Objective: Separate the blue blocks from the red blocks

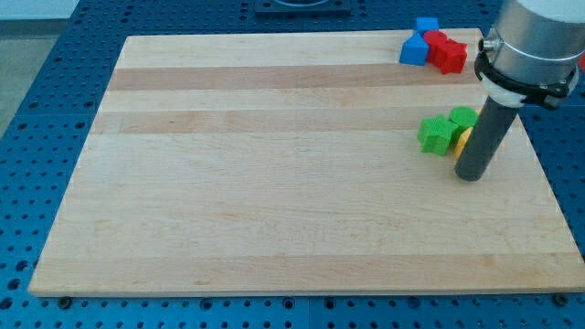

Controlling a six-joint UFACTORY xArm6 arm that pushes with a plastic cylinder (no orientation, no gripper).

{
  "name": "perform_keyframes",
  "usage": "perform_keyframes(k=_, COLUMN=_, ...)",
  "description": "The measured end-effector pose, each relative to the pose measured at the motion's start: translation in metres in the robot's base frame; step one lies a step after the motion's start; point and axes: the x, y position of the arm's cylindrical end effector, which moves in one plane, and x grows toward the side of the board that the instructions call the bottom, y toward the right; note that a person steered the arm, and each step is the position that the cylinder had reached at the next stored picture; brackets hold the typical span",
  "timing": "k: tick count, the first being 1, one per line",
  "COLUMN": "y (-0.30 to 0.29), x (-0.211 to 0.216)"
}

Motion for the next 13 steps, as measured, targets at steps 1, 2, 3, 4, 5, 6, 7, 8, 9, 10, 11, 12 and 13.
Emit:
perform_keyframes(k=1, y=-0.009, x=0.005)
perform_keyframes(k=2, y=-0.031, x=0.032)
perform_keyframes(k=3, y=-0.060, x=0.037)
perform_keyframes(k=4, y=-0.088, x=0.037)
perform_keyframes(k=5, y=-0.110, x=0.023)
perform_keyframes(k=6, y=-0.112, x=-0.021)
perform_keyframes(k=7, y=-0.111, x=-0.072)
perform_keyframes(k=8, y=-0.105, x=-0.099)
perform_keyframes(k=9, y=-0.100, x=-0.105)
perform_keyframes(k=10, y=-0.085, x=-0.106)
perform_keyframes(k=11, y=-0.063, x=-0.106)
perform_keyframes(k=12, y=-0.058, x=-0.107)
perform_keyframes(k=13, y=-0.049, x=-0.115)
